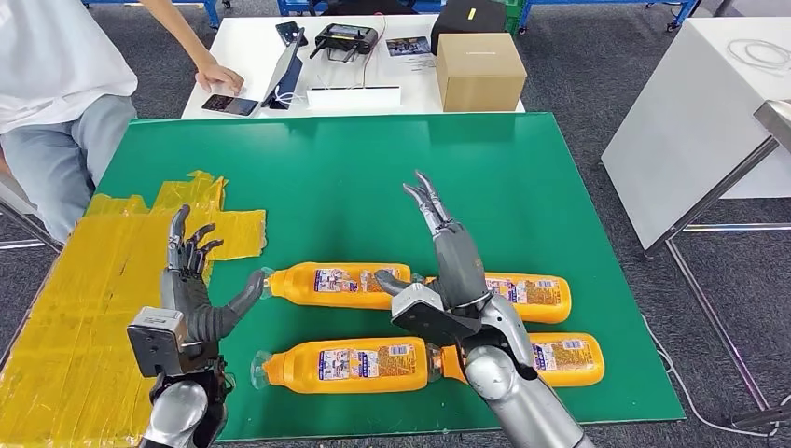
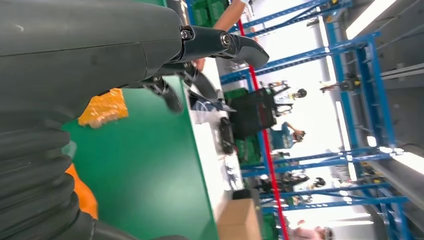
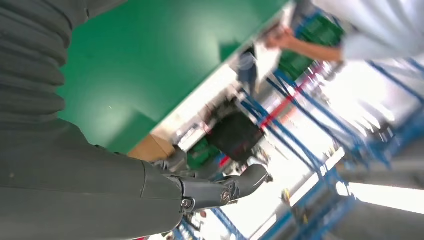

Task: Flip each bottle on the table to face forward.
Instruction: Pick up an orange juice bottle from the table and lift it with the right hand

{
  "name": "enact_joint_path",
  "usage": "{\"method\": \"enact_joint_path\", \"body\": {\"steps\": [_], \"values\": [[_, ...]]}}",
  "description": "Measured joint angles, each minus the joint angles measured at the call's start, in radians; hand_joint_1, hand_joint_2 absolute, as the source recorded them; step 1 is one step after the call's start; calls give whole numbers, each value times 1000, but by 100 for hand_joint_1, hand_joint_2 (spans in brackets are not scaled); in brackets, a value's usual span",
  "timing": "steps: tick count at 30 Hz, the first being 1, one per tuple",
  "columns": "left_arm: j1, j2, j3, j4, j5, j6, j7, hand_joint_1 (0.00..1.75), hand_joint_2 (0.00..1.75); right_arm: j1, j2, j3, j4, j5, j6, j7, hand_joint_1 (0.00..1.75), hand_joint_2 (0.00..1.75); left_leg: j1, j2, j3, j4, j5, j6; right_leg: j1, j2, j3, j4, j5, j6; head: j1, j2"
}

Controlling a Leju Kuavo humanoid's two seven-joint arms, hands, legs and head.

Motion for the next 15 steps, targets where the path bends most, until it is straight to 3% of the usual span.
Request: {"method": "enact_joint_path", "body": {"steps": [3, 7, 15], "values": [[-6, 1, 25, 8, -23, -14, 22, 0, 175, -48, -9, 19, 51, 27, 57, 35, 0, 175, 0, 0, 0, 0, 0, 0, 0, 0, 0, 0, 0, 0, 0, 0], [-42, 4, 75, 45, -67, -61, 51, 0, 175, -253, -30, 91, 265, 73, 251, 87, 0, 175, 0, 0, -1, 0, 1, 0, 0, 0, -1, 0, 0, 0, 0, 0], [-62, 1, 79, 62, -66, -76, 55, 0, 175, -352, -25, 176, 395, 124, 279, 91, 0, 175, 0, -1, -2, 0, 1, 0, 0, 0, -1, 0, 1, 0, 0, 0]]}}
